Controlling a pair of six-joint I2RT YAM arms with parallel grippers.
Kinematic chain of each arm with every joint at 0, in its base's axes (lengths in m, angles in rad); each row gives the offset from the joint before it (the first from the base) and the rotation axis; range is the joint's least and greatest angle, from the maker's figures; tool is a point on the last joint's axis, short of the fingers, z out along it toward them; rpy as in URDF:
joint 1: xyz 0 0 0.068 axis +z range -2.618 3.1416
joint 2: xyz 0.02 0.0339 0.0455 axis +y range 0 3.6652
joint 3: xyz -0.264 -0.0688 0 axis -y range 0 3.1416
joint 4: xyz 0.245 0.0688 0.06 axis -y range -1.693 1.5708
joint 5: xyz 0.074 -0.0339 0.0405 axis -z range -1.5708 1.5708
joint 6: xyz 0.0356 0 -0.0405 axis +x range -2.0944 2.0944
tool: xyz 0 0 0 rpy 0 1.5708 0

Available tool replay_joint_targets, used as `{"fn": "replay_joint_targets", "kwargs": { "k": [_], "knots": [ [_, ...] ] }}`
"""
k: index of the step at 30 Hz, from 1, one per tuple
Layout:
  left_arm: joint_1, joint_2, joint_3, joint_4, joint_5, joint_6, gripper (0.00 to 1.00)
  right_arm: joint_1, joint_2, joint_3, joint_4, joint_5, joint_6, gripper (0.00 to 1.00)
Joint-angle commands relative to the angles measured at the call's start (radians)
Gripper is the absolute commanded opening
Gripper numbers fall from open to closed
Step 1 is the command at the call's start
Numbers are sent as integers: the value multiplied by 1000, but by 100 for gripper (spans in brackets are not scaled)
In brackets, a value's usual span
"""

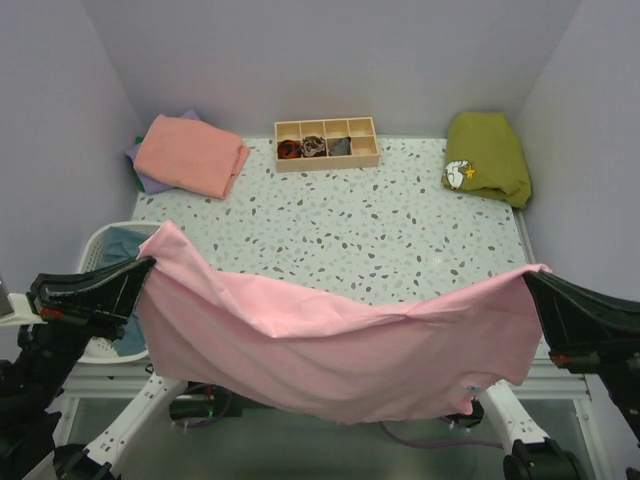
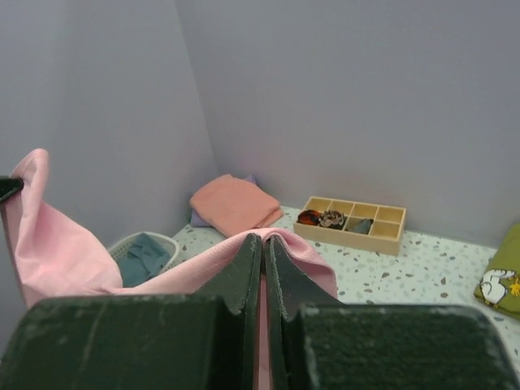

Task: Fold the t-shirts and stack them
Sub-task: Flatten out the tshirt

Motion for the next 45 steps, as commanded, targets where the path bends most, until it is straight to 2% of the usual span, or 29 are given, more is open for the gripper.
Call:
{"fn": "replay_joint_targets", "kwargs": {
  "k": [1,2,7,10,14,17,21,25,29,38,41,45],
  "knots": [
    [9,20,-142,24,-69,-14,0,-2,31,-249,173,108,-29,0],
    [9,20,-218,38,-107,-12,0,-2,37,-368,241,150,-33,0],
    [7,63,-497,193,-262,-23,0,-2,164,-677,435,189,-9,0],
    [7,115,-634,294,-322,-37,0,-2,223,-813,565,206,13,0],
    [7,204,-740,455,-463,-40,0,-2,354,-898,740,243,23,0],
    [7,309,-751,556,-534,-5,0,-2,497,-879,802,218,20,0],
    [7,511,-684,624,-583,28,0,-2,652,-820,862,211,16,0],
    [7,690,-629,691,-568,42,0,-2,805,-716,839,195,-3,0],
    [7,855,-645,756,-560,14,0,-2,939,-681,831,172,-6,0],
    [11,1087,-621,854,-700,-10,0,0,1172,-621,897,145,10,0],
    [20,1148,-587,874,-763,-7,0,0,1249,-558,888,134,16,0],
    [67,1208,-512,909,-743,20,0,-2,1349,-425,870,146,17,0]
  ]
}}
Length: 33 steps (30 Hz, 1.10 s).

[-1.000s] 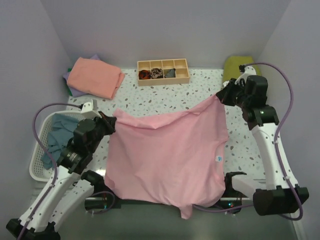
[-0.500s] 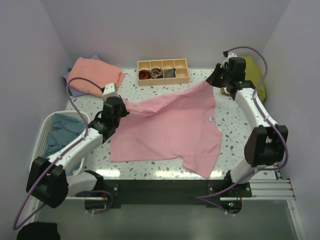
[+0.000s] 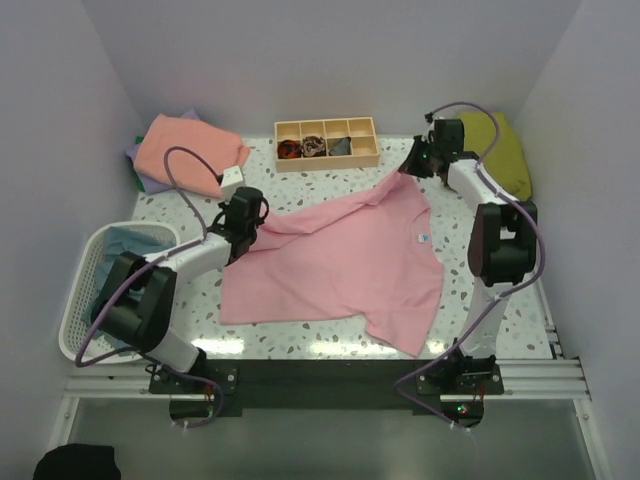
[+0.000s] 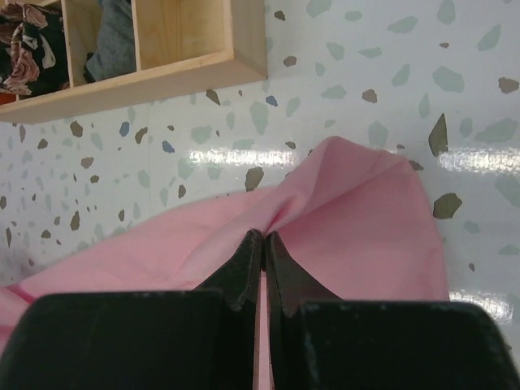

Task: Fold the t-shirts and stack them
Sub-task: Flatten out the tshirt

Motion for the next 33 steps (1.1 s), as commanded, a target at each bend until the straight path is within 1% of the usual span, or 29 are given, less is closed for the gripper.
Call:
{"fn": "replay_joint_targets", "kwargs": {
  "k": [1,2,3,4,5,6,7,8,9,10,11,12,13,14,15,16,17,18,19,20,21,22,23,24,25,27,30,32,33],
  "knots": [
    [70,46,117,132,-55,30,0,-2,74,174,25,-8,7,0],
    [84,69,129,143,-51,36,0,-2,124,206,19,-8,8,0],
    [99,86,163,146,-43,38,0,-2,149,272,11,-11,13,0],
    [130,101,184,148,-13,41,2,-2,183,310,-7,-26,19,9],
    [141,142,204,148,-3,47,7,-2,212,350,-24,-55,16,27],
    [149,164,250,133,-12,53,10,-1,256,410,-35,-71,11,39],
    [159,185,272,104,-38,70,19,-4,266,427,-52,-75,11,52],
    [165,222,292,88,-40,79,35,-2,266,436,-61,-75,7,61],
    [169,239,338,56,-43,76,61,-2,229,400,-57,-56,2,68],
    [167,253,358,-25,-78,52,66,-2,200,363,-25,-39,-1,75],
    [166,251,364,-41,-86,43,66,-2,157,322,-3,-16,-7,76],
    [166,235,334,-43,-85,32,66,-1,116,229,20,0,-12,80],
    [164,212,309,-36,-77,9,66,-1,33,195,17,7,-13,81],
    [161,151,280,-24,-74,3,66,-1,-2,167,-1,10,-16,81],
    [155,115,214,-9,-72,0,66,4,-41,91,-9,-9,-15,81],
    [143,44,190,-21,-69,-16,66,12,-122,50,-41,-8,-12,81],
    [133,5,170,-42,-59,-29,65,19,-159,12,-58,-8,-15,81],
    [115,-35,113,-46,-2,-33,65,41,-205,-79,-66,6,-19,81],
    [103,-108,82,-32,38,-25,64,53,-240,-121,-84,12,-18,81],
    [90,-141,53,-32,75,-30,64,61,-309,-160,-90,3,-18,81],
    [78,-173,3,-35,111,-37,62,80,-337,-229,-96,-2,-19,79],
    [55,-225,-18,-56,168,-52,61,90,-361,-252,-142,21,-15,79],
    [43,-245,-35,-76,185,-65,61,97,-409,-277,-156,12,-10,78],
    [32,-265,-68,-90,202,-76,60,107,-429,-338,-161,-14,2,77],
    [15,-290,-85,-105,252,-92,60,113,-452,-367,-178,-29,8,76],
    [-11,-305,-136,-112,296,-115,59,136,-510,-453,-191,-8,22,74],
    [-41,-319,-191,-116,326,-149,57,150,-578,-563,-187,-9,36,71],
    [-54,-331,-238,-116,328,-169,57,157,-599,-597,-204,6,40,70],
    [-58,-336,-252,-116,334,-177,56,162,-615,-625,-210,6,37,67]
  ]
}}
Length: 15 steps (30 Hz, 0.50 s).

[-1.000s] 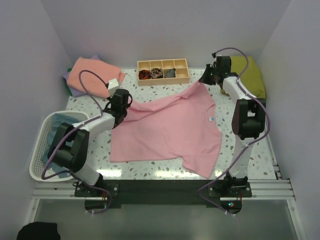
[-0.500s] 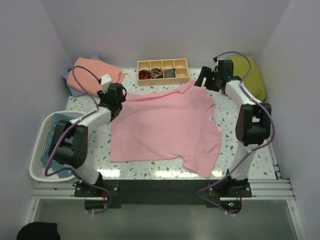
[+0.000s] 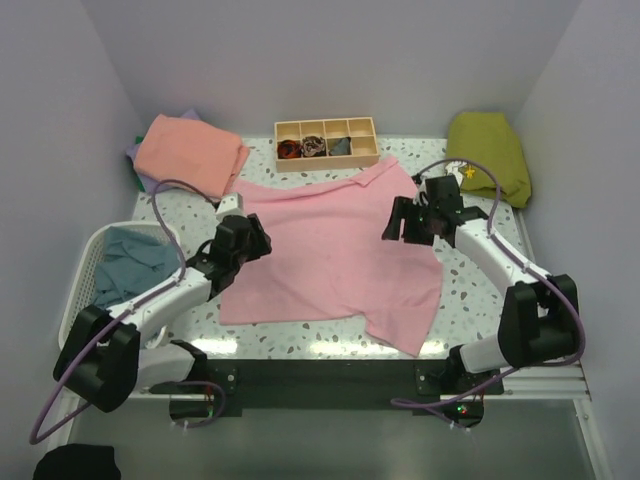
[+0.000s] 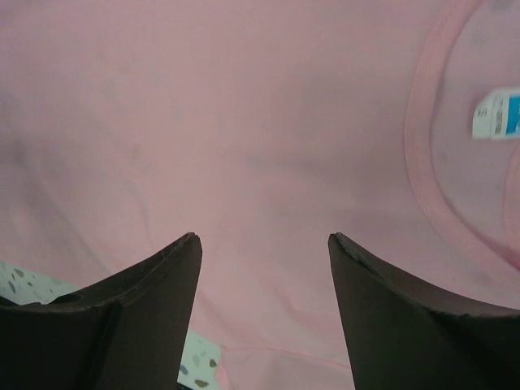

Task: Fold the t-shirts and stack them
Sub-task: Flatten out the tshirt

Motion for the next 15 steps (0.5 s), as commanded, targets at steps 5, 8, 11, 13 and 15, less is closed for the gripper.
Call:
{"fn": "replay_joint_targets", "kwargs": {
  "k": [5,8,11,13,15],
  "knots": [
    [-28,-62,-160,-77,49,-110,55,33,-83,-168,-47,2,33,66],
    [-29,-70,-193,-57,29,-120,56,37,-51,-190,-12,-15,45,66],
    [-29,-33,-199,-31,21,-121,56,46,11,-217,48,-27,59,67],
    [-29,2,-199,-32,26,-126,56,53,46,-222,66,-10,65,67],
    [-29,22,-210,-32,40,-138,56,58,89,-222,59,5,65,68]
  ]
}}
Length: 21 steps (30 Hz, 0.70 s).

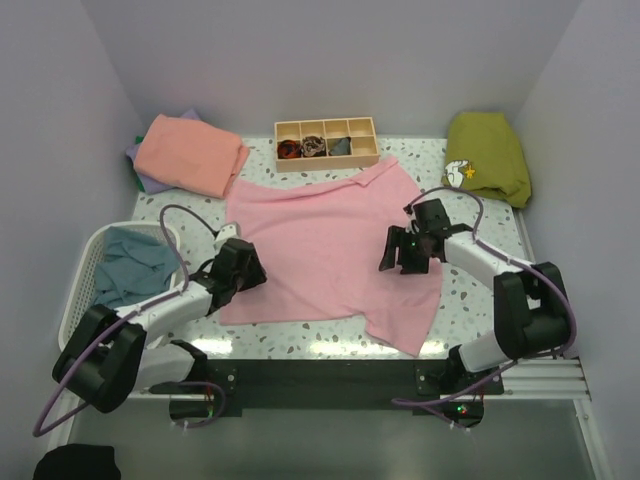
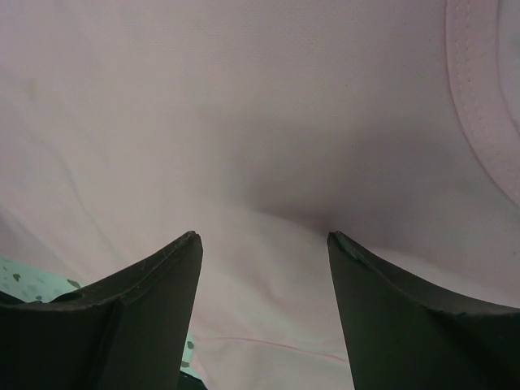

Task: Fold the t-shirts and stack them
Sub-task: Flatten out the tshirt

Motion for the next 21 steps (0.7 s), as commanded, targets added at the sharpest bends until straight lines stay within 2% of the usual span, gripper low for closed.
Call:
{"fn": "replay_joint_targets", "kwargs": {
  "k": [1,4,8,11,14,17,21],
  "knots": [
    [-4,43,-24,38,4,-41,56,19,71,-17,51,30,24,68],
    [-10,30,-55,24,16,-81,56,31,81,-46,33,42,58,68],
    [-29,-10,-120,-12,50,-143,56,97,5,-190,51,56,173,68],
    [-49,-70,-154,-95,53,-187,56,179,-106,-268,7,116,251,69],
    [-78,-162,-191,-101,102,-198,64,256,-257,-340,-64,146,346,69],
    [-115,-219,-210,-160,113,-223,64,305,-415,-393,-174,199,447,70],
    [-173,-277,-230,-187,148,-252,65,315,-611,-422,-368,272,501,71]
  ]
}}
